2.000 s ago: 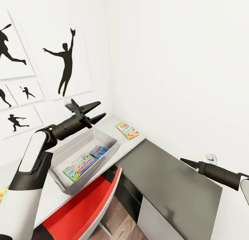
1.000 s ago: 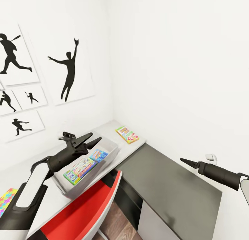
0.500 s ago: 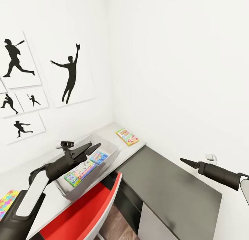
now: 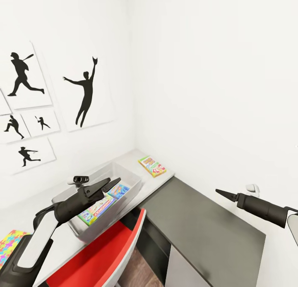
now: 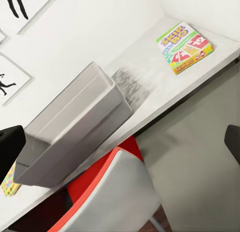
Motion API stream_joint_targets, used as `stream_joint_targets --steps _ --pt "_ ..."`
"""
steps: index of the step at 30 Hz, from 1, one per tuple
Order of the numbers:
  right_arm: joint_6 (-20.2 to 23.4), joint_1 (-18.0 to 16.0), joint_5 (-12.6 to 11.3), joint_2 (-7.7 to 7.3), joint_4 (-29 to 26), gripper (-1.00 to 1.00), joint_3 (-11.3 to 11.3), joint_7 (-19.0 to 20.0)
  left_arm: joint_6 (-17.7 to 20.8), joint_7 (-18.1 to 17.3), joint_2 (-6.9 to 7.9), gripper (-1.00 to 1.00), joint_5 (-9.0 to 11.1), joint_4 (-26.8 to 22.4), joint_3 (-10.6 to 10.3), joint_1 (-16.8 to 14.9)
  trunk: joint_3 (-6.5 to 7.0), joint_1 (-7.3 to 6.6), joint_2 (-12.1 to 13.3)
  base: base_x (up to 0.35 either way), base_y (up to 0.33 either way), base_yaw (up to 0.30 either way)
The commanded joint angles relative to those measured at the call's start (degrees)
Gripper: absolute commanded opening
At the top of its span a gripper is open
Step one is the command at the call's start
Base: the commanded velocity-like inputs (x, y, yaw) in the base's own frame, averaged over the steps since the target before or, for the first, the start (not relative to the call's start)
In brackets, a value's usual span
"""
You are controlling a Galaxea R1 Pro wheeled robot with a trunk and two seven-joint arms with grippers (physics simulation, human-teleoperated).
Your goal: Put all the toys in the child's room - the three board games (two on the bed and one on the table), the two jigsaw puzzles on the table, and the tennis ball on the table - inside the toy box on the table in the child's room.
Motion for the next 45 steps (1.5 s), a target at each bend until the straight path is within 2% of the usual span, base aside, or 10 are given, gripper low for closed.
stream_joint_targets --steps 1,17,30,45 --pt "0.3 -0.1 0.1 0.01 0.0 1.00 0.0 0.2 0.3 0.0 0.05 1.00 0.3 0.0 -0.1 0.1 -0.04 0.04 -0.1 0.000 0.000 0.000" --pt "0.2 -0.1 0.1 0.02 0.0 1.00 0.0 0.2 0.2 -0.2 0.05 1.00 -0.2 0.3 -0.1 2.2 1.40 0.04 -0.1 0.000 0.000 0.000" --pt "0.2 -0.1 0.1 -0.01 0.0 1.00 0.0 0.2 0.2 -0.1 0.05 1.00 -0.3 0.5 -0.1 2.7 1.79 0.04 -0.1 0.000 0.000 0.008" --pt "0.2 -0.1 0.1 -0.01 0.0 1.00 0.1 0.2 0.2 -0.1 0.06 1.00 -0.4 1.0 -0.1 2.8 2.15 0.04 -0.1 0.000 0.000 0.179"
